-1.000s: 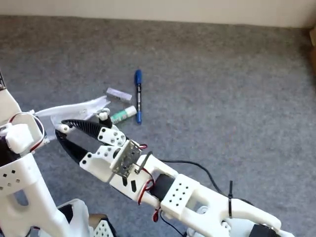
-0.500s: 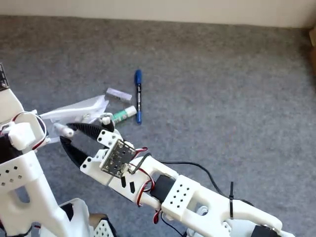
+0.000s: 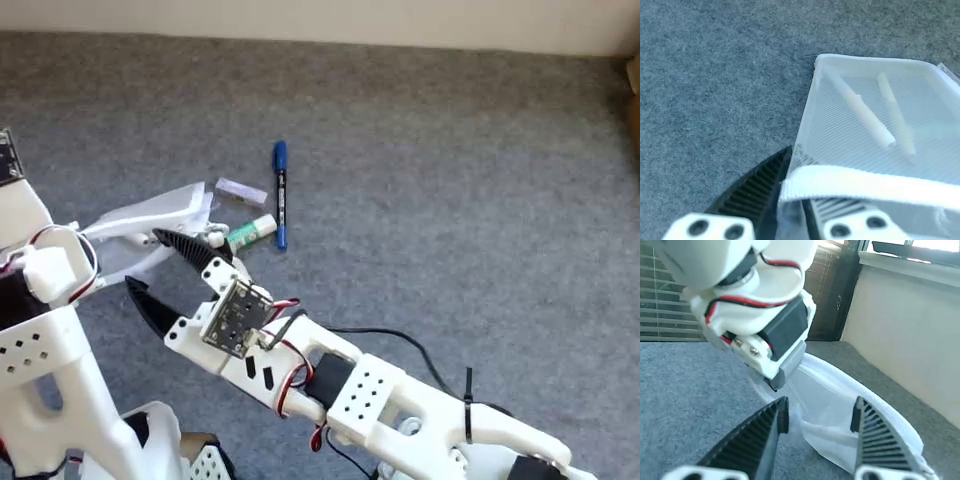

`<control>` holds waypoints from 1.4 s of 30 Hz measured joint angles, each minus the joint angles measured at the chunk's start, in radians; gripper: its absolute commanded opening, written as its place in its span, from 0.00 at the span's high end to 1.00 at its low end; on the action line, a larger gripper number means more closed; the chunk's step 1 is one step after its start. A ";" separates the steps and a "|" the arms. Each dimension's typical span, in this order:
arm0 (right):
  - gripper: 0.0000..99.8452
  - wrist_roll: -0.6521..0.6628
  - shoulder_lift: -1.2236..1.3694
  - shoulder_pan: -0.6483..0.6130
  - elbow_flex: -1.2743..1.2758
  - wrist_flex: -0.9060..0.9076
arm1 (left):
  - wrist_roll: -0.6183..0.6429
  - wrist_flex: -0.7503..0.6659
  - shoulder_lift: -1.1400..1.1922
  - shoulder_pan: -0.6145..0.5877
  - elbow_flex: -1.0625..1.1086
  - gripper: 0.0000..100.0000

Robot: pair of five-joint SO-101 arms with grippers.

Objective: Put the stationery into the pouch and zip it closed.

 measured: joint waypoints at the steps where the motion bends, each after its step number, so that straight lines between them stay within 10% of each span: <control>1: 0.80 0.000 -0.028 0.002 0.000 0.012 | 0.000 -0.005 0.000 -0.002 0.003 1.00; 20: 0.80 -0.114 -0.416 0.098 0.000 0.390 | -0.002 -0.014 0.000 -0.002 0.005 1.00; 42: 0.80 -0.394 -0.144 0.302 -0.275 0.724 | -0.002 -0.015 -0.201 -0.018 0.103 1.00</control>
